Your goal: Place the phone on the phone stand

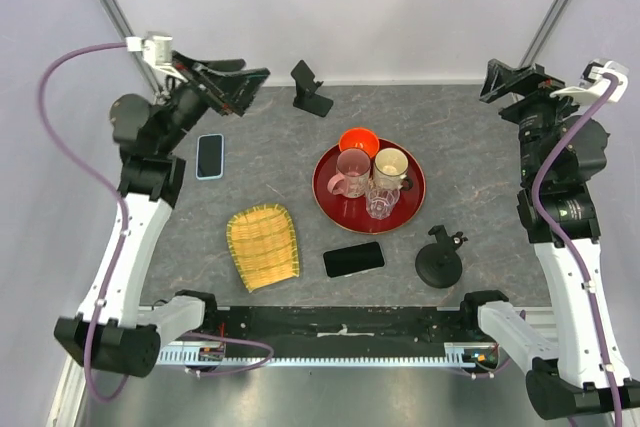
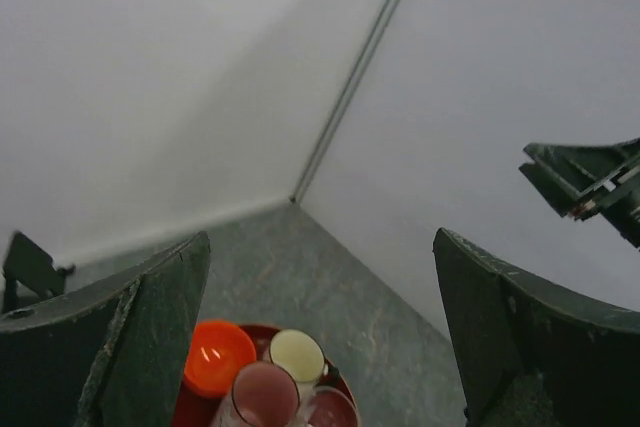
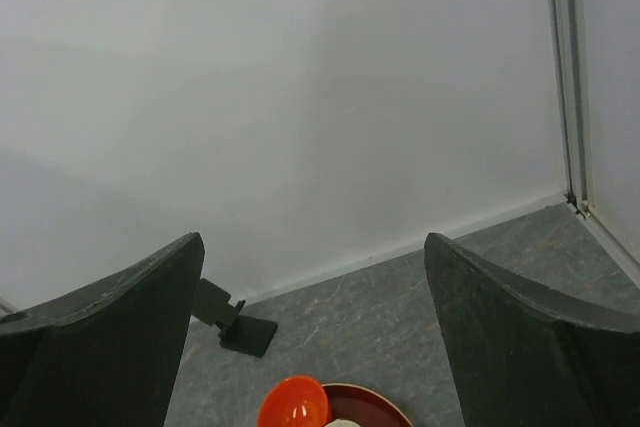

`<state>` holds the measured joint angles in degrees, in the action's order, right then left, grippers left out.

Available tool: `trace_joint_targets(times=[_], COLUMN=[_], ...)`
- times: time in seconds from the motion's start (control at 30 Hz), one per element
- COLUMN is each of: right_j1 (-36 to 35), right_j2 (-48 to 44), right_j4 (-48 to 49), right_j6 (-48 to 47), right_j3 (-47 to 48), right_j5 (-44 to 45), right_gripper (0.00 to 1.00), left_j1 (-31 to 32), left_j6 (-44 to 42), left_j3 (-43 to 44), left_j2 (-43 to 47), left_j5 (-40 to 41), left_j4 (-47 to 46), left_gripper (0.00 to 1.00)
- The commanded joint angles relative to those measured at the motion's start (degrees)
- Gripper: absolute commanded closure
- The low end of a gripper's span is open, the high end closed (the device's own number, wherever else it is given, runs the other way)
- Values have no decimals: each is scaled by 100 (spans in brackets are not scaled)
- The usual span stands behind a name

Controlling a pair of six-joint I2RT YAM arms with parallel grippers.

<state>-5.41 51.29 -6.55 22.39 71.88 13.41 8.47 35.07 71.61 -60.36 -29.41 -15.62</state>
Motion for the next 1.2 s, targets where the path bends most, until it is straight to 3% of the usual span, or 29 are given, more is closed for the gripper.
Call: trace_joint_targets(times=[0.0, 0.07, 0.13, 0.27, 0.33, 0.43, 0.5, 0.63, 0.73, 0.87, 0.97, 1.07, 1.17], right_j1=[14, 5, 5, -39, -74, -511, -820, -1812, -1946, -1955, -1955, -1955, -1955], right_j2=[301, 469, 741, 1129, 1156, 945, 813, 471, 189, 215, -152, -320, -574], right_j4=[-66, -101, -119, -522, -698, -1373, -2383, -3895, -4845, -6276, -6657, -7166, -7291], right_j6=[265, 449, 599, 942, 986, 890, 828, 907, 741, 714, 1099, 1590, 1951], right_j3=[292, 309, 292, 108, -208, -744, -842, -676, -141, 309, 423, 835, 768], right_j5=[-417, -821, -1163, -1980, -2140, -1905, -1136, -305, 20, -417, -603, -122, -136], right_gripper=[2, 2, 2, 2, 2, 2, 2, 2, 2, 2, 2, 2, 3], left_j1=[250, 575, 1304, 2464, 2984, 3520, 3818, 4224, 4435, 4759, 5005, 5155, 5165], left_j6=[553, 362, -190, -1797, -2099, -2425, -2566, -2795, -2856, -2936, -2866, -2699, -2479], left_j3=[36, 517, 931, 934, 994, 1021, 1126, 1241, 1188, 1179, 1136, 1118, 1223], left_j2=[-1007, -1669, -2476, -2972, -3130, -3324, -3395, -3281, -3105, -3070, -3192, -3587, -3983], left_j5=[-1197, -1777, -1841, -1156, -762, -663, -610, -443, -425, -338, -390, -548, -908], left_j4=[-30, 189, 1250, 1948, 2264, 2414, 2615, 2933, 2941, 3012, 2872, 2731, 2520], left_gripper=[2, 2, 2, 2, 3, 5, 7, 8, 8, 9, 9, 10, 21])
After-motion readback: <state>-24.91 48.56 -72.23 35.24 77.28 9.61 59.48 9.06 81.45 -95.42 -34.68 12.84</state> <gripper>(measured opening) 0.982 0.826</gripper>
